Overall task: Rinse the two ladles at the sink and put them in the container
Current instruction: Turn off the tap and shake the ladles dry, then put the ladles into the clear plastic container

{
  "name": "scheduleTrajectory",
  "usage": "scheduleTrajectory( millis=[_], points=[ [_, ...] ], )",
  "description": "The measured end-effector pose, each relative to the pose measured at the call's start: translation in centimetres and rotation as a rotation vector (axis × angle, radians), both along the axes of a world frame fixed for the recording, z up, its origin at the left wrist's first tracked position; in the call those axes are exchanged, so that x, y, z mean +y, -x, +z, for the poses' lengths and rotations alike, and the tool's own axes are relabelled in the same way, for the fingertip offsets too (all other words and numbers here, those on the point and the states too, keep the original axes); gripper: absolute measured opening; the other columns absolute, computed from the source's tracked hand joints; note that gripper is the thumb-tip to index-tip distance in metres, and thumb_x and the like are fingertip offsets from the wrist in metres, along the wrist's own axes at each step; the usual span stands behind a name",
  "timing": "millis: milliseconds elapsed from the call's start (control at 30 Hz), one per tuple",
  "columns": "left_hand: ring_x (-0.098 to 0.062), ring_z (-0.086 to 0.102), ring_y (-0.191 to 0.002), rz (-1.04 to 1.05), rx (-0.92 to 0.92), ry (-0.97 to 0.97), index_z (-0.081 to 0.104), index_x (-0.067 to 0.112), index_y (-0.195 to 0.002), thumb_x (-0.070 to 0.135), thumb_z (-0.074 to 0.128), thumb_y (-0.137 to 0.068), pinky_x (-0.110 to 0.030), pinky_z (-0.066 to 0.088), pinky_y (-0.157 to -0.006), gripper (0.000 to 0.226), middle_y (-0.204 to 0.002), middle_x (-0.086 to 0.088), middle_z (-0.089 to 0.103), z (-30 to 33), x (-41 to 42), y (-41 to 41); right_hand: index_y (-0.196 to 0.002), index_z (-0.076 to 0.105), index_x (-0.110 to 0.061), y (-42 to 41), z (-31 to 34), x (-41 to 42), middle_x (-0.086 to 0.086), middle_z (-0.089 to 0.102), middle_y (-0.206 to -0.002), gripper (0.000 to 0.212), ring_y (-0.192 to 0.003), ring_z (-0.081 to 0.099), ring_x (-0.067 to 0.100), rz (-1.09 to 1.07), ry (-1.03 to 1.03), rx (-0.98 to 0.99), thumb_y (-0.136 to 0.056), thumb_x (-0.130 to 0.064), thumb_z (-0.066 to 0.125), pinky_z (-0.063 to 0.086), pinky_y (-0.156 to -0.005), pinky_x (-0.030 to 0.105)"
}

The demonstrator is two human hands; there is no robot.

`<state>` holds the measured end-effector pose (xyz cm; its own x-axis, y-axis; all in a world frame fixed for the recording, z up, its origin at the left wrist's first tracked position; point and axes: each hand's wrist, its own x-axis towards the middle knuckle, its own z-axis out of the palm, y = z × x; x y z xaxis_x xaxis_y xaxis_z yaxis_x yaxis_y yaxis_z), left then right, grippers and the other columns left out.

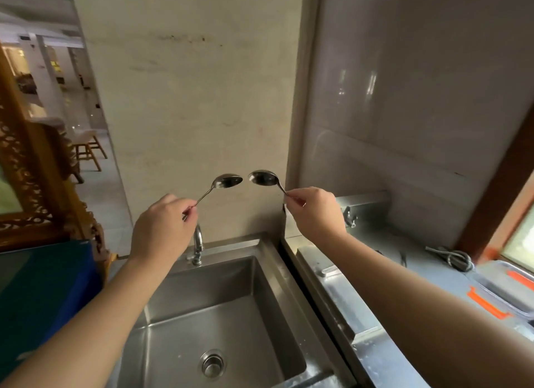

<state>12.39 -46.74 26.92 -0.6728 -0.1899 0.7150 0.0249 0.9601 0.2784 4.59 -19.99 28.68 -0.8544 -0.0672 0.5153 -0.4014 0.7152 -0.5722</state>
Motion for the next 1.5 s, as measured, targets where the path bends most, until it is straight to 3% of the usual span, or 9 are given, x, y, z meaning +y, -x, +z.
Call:
scheduleTrajectory(
  millis=[467, 567, 700, 967, 1100, 1200, 1367, 1433, 1500],
  points=[
    [-0.012, 0.061, -0.065, -0.282, -0.129, -0.186, 0.080, 0.029, -0.088, 0.026, 0.075, -0.082, -0.021, 0.038, -0.056, 0.009, -0.080, 0.011, 0.071, -2.5, 36.2, 8.4, -0.082, 0.082, -0.020, 1.5, -4.3, 38.0, -0.006, 0.061, -0.050, 0.014, -0.050, 0.052, 0.005, -0.198, 0.319, -0.145, -0.084, -0.030, 0.073, 0.049, -0.058, 0.024],
    [-0.006, 0.063, -0.070, -0.381, -0.270, -0.333, 0.081, 0.026, -0.091, 0.028, 0.076, -0.083, -0.019, 0.043, -0.062, 0.010, -0.078, 0.015, 0.070, -3.9, 45.2, 10.0, -0.075, 0.080, -0.023, 1.7, -5.5, 46.7, 0.004, 0.069, -0.063, 0.011, -0.057, 0.060, 0.018, -0.207, 0.475, -0.267, -0.084, -0.024, 0.074, 0.061, -0.063, 0.042],
    [-0.001, 0.062, -0.072, -0.493, -0.524, -0.536, 0.082, 0.021, -0.094, 0.023, 0.077, -0.083, -0.015, 0.042, -0.063, 0.012, -0.079, 0.010, 0.072, -6.1, 55.7, 11.8, -0.089, 0.080, -0.012, 0.7, -7.7, 55.4, 0.011, 0.067, -0.067, 0.007, -0.043, 0.058, 0.012, -0.228, 0.685, -0.405, -0.089, -0.014, 0.074, 0.051, -0.043, 0.023],
    [-0.008, 0.055, -0.040, -0.549, -1.000, -0.764, 0.076, -0.001, -0.102, 0.006, 0.073, -0.086, -0.017, 0.042, -0.040, 0.017, -0.052, -0.001, 0.062, -10.8, 69.2, 17.9, -0.089, 0.075, -0.003, -0.7, -12.1, 65.1, 0.004, 0.062, -0.054, 0.006, -0.034, 0.052, 0.009, -0.347, 0.962, -0.609, -0.092, -0.005, 0.070, 0.043, -0.036, 0.019],
    [-0.020, 0.057, -0.053, -0.566, -1.102, -0.616, 0.078, 0.003, -0.099, 0.011, 0.074, -0.083, -0.018, 0.044, -0.045, 0.018, -0.067, -0.009, 0.065, -13.9, 74.1, 22.7, -0.092, 0.075, -0.002, -0.1, -13.8, 68.0, 0.000, 0.068, -0.052, 0.006, -0.036, 0.058, 0.011, -0.414, 0.995, -0.637, -0.092, -0.006, 0.070, 0.047, -0.037, 0.020],
    [-0.030, 0.062, -0.062, -0.584, -1.161, -0.403, 0.079, -0.002, -0.095, 0.011, 0.070, -0.081, -0.035, 0.056, -0.060, 0.021, -0.073, -0.019, 0.068, -16.0, 77.3, 26.4, -0.093, 0.076, -0.003, 1.0, -14.7, 69.4, 0.002, 0.071, -0.056, 0.007, -0.040, 0.062, 0.013, -0.450, 1.016, -0.648, -0.091, -0.008, 0.072, 0.048, -0.039, 0.021],
    [-0.019, 0.047, -0.045, -0.478, -1.277, -0.138, 0.056, 0.013, -0.060, 0.006, 0.058, -0.068, -0.026, 0.045, -0.055, 0.011, -0.047, -0.004, 0.049, -18.8, 80.7, 31.2, -0.093, 0.077, -0.005, 3.1, -15.9, 70.2, 0.001, 0.073, -0.059, 0.009, -0.044, 0.066, 0.012, -0.530, 1.035, -0.667, -0.092, -0.011, 0.072, 0.050, -0.042, 0.020],
    [-0.022, 0.061, -0.053, -0.443, -1.293, -0.049, 0.057, 0.013, -0.062, 0.007, 0.060, -0.070, -0.027, 0.051, -0.061, 0.011, -0.051, -0.006, 0.058, -19.4, 81.6, 32.4, -0.092, 0.078, -0.005, 3.9, -16.5, 70.1, 0.002, 0.074, -0.060, 0.009, -0.044, 0.065, 0.011, -0.539, 1.039, -0.675, -0.092, -0.012, 0.072, 0.050, -0.042, 0.020],
    [-0.026, 0.073, -0.081, -0.437, -1.279, 0.078, 0.070, 0.009, -0.083, 0.013, 0.067, -0.075, -0.030, 0.057, -0.073, 0.009, -0.081, -0.007, 0.074, -20.2, 82.1, 33.2, -0.092, 0.079, -0.005, 4.9, -17.0, 70.0, 0.003, 0.074, -0.062, 0.011, -0.044, 0.065, 0.011, -0.537, 1.049, -0.694, -0.092, -0.013, 0.072, 0.050, -0.043, 0.020]
  ],
)
